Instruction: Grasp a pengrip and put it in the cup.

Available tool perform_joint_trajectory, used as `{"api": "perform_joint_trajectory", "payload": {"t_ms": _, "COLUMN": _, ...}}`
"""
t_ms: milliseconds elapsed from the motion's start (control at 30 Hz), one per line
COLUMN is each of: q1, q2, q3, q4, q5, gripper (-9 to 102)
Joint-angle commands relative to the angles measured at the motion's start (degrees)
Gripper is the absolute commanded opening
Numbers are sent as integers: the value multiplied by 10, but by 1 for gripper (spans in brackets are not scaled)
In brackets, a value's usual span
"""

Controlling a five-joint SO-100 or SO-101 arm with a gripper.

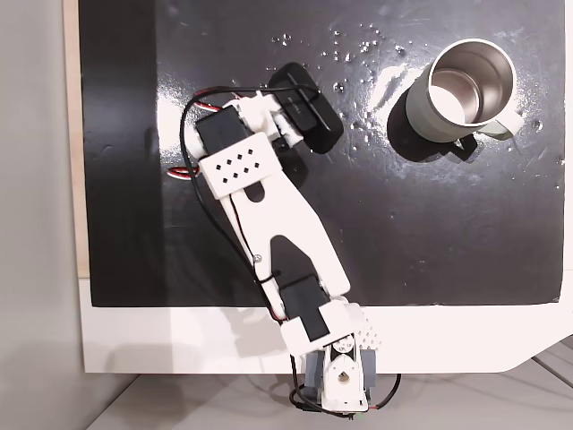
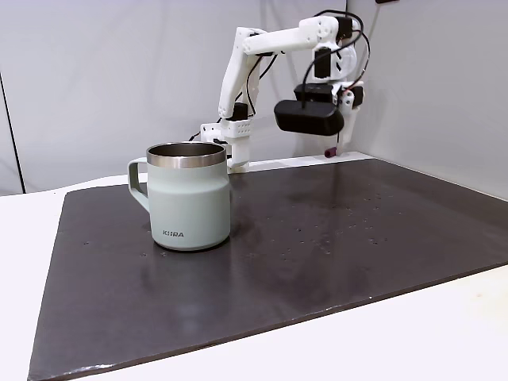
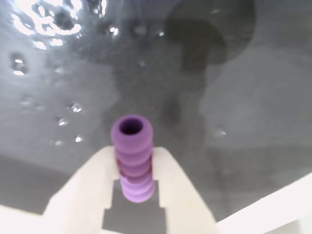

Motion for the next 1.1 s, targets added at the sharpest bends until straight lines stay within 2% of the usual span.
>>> {"api": "perform_joint_trajectory", "payload": {"t_ms": 0, "q1": 52, "q2": 100, "q3": -31, "q4": 21, "q5": -11, "gripper": 0}}
{"api": "perform_joint_trajectory", "payload": {"t_ms": 267, "q1": 214, "q2": 215, "q3": -31, "q4": 40, "q5": -74, "gripper": 0}}
{"api": "perform_joint_trajectory", "payload": {"t_ms": 600, "q1": 399, "q2": 265, "q3": -25, "q4": -34, "q5": -151, "gripper": 0}}
{"api": "perform_joint_trajectory", "payload": {"t_ms": 1067, "q1": 491, "q2": 176, "q3": -47, "q4": -152, "q5": -170, "gripper": 0}}
